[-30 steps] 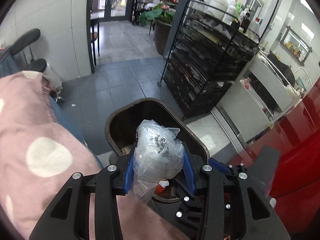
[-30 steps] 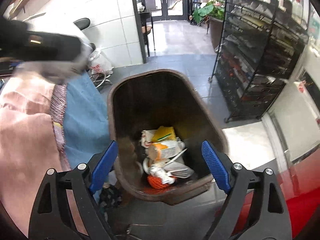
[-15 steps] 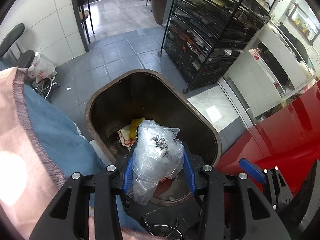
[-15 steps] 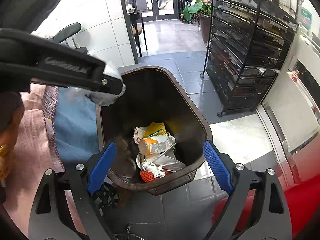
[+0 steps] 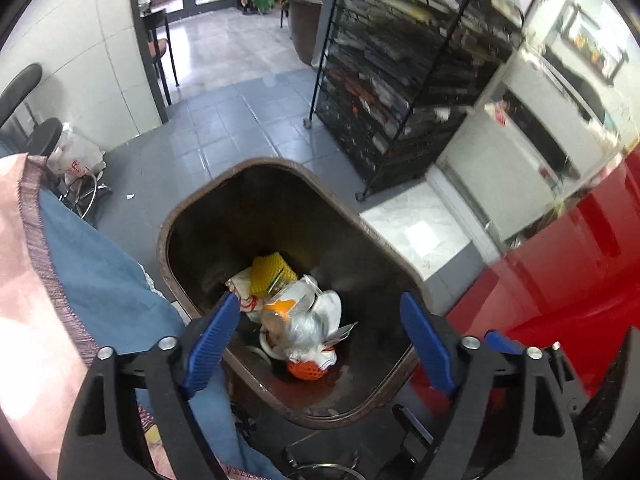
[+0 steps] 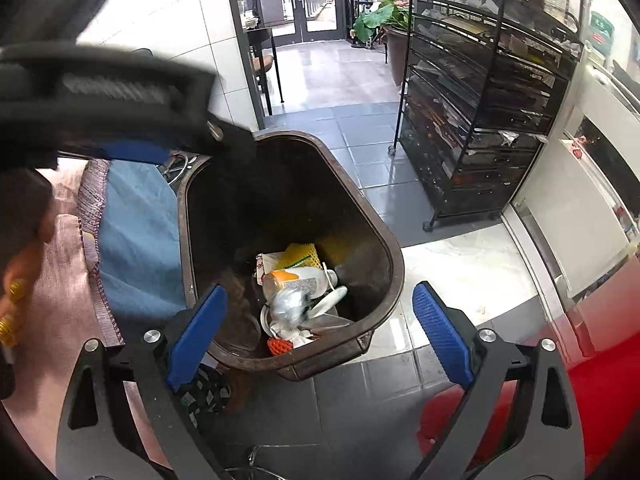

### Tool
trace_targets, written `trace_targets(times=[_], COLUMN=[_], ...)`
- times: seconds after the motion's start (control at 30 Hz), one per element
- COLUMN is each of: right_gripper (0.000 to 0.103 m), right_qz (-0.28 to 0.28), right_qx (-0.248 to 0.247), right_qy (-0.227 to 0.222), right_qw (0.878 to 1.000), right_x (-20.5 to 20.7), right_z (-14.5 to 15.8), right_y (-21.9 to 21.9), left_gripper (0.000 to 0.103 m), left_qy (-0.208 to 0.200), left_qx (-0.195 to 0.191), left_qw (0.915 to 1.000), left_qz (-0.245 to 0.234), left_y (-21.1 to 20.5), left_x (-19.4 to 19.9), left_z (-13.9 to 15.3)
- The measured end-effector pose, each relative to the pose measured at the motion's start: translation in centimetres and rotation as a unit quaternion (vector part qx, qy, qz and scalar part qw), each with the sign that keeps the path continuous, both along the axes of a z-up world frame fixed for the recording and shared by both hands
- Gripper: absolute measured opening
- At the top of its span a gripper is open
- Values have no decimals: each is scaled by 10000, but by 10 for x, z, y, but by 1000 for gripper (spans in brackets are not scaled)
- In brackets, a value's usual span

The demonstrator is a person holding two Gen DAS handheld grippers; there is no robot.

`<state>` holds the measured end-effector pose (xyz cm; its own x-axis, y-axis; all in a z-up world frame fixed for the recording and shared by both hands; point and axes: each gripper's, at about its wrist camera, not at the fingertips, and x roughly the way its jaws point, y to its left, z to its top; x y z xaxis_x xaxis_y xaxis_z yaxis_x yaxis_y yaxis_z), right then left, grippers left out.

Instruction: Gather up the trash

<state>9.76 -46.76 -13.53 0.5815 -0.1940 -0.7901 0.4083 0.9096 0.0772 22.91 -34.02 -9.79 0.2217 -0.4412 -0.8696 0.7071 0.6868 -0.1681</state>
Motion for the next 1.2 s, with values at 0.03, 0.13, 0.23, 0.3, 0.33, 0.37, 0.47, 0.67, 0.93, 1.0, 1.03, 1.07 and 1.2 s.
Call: trace_targets(times=[0.03, 0.13, 0.23, 0.3, 0.33, 0.37, 0.47, 0.67, 0.93, 1.0, 1.03, 1.07, 1.2], right_gripper=[93, 93, 95, 97, 97, 97, 97, 97, 97, 97, 97, 97, 97], right_qz=[-22, -127, -243, -306, -323, -341, -355, -219, 320, 487, 528, 563, 671], right_qx=[-7, -131, -248, -364, -423, -479, -592, -895, -1119, -1097, -1102, -1085, -890], right_qy=[-12, -45, -193, -370, -489, -614, -1020, -1819, -2328, -2413, -2440, -2461, -2665], right_qw=[10000, 9998, 9992, 9982, 9974, 9964, 9924, 9790, 9655, 9630, 9621, 9615, 9574], right_x=[-2, -6, -13, -17, -20, -23, -30, -41, -61, -68, -73, -77, -99], right_z=[1, 7, 19, 30, 37, 44, 66, 110, 137, 139, 139, 139, 140], right_y=[-1, -5, -9, -8, -6, -4, 7, 40, 90, 102, 109, 115, 129], left_gripper=[82, 87, 95, 97, 97, 97, 97, 97, 97, 97, 97, 97, 97], left_qy=[-23, -321, -754, -976, -1109, -1226, -1492, -2224, -2687, -2842, -2918, -2985, -3119], left_qx=[-83, -322, -678, -899, -997, -1066, -1341, -1505, -1554, -1482, -1420, -1363, -1272], left_qw=[9999, 9986, 9939, 9899, 9874, 9849, 9767, 9587, 9307, 9231, 9198, 9163, 9049], left_qz=[71, 276, 437, 501, 537, 604, 763, 939, 1933, 2125, 2206, 2295, 2602], left_y=[3, 18, 36, 51, 61, 69, 98, 150, 218, 229, 233, 238, 257], left_x=[2, -3, -18, -27, -33, -37, -51, -88, -125, -135, -140, -145, -163], left_z=[4, 25, 50, 64, 71, 77, 94, 113, 117, 117, 117, 117, 114])
